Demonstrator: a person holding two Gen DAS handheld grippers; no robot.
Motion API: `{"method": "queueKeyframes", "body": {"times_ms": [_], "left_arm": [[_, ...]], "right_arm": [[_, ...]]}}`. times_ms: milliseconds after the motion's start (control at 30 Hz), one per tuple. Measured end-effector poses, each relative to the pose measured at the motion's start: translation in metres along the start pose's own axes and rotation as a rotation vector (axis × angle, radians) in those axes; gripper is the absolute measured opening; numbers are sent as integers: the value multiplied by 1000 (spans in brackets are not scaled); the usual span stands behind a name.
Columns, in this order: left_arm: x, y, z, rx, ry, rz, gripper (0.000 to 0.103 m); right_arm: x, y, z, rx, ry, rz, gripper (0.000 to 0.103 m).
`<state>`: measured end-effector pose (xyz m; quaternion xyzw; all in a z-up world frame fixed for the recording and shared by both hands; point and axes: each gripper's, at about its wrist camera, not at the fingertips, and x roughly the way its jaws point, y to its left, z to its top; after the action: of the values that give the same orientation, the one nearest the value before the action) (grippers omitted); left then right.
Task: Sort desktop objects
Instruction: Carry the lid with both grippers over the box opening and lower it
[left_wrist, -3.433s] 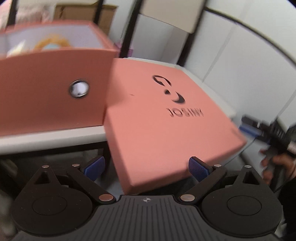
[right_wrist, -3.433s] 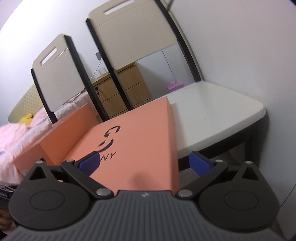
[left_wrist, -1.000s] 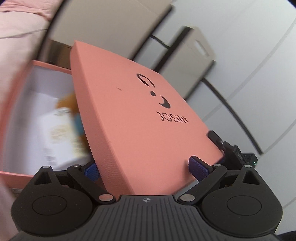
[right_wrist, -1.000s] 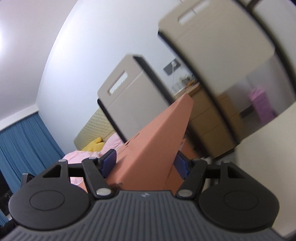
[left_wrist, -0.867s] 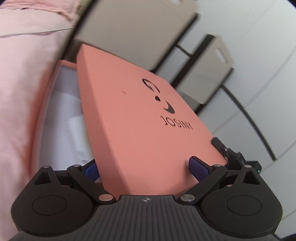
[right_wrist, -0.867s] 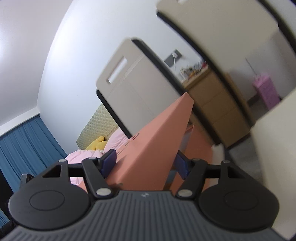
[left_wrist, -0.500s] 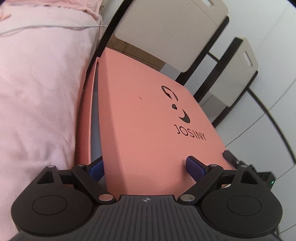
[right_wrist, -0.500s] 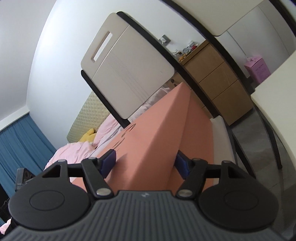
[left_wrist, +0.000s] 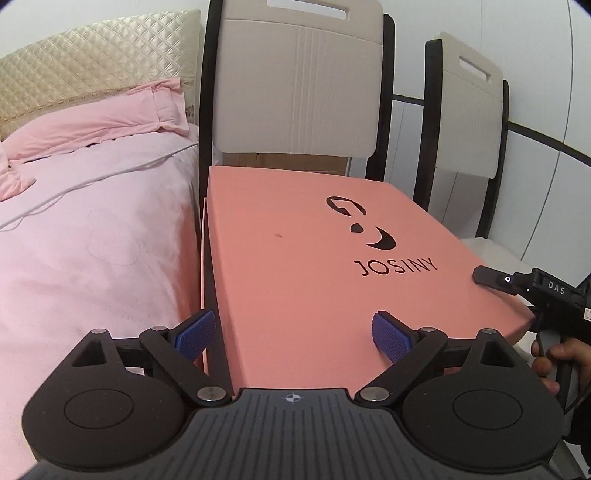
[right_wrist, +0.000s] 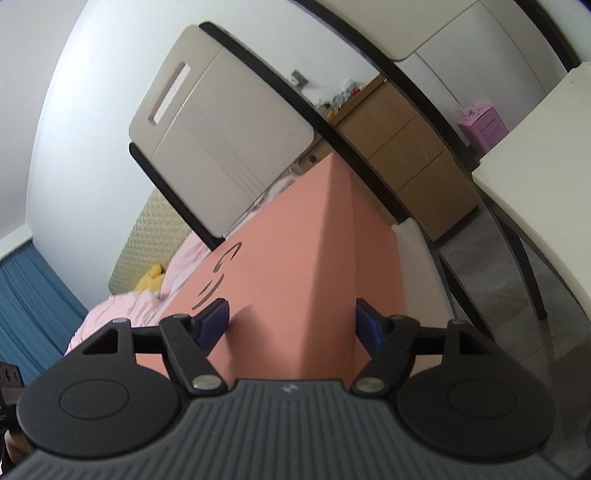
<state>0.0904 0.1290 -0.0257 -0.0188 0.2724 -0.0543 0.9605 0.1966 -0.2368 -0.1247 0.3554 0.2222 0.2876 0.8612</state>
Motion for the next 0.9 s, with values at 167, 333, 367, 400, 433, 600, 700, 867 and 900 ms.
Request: {"method": "queueKeyframes", "body": {"times_ms": [167, 333, 367, 400, 433, 600, 700, 867, 900], "left_arm": [[-2, -2, -3, 18, -15, 6, 94], [-2, -5, -5, 35, -24, 0, 94], [-2, -6, -5, 42, -25, -2, 94], [-2, -9, -6, 53, -29, -1, 94], [-3, -10, -6, 61, -32, -1, 94], [1, -6, -6, 46, -22, 18, 94], [6, 0, -5, 16, -3, 37, 94], [13, 6, -2, -10, 19, 47, 94], [14, 6, -2, -9, 23, 45, 94]], "right_arm": [[-3, -1, -3, -2, -63, -49, 84], [-18, 0, -4, -23, -144, -83, 84], [-21, 1, -5, -37, -157, -90, 84], [-24, 4, -6, -51, -160, -85, 83], [-25, 6, -8, -67, -161, -83, 77], [-24, 25, -21, -173, -163, -121, 61], [-16, 32, -25, -203, -155, -110, 61], [-4, 44, -33, -263, -154, -124, 61], [-2, 46, -35, -272, -155, -126, 61]]}}
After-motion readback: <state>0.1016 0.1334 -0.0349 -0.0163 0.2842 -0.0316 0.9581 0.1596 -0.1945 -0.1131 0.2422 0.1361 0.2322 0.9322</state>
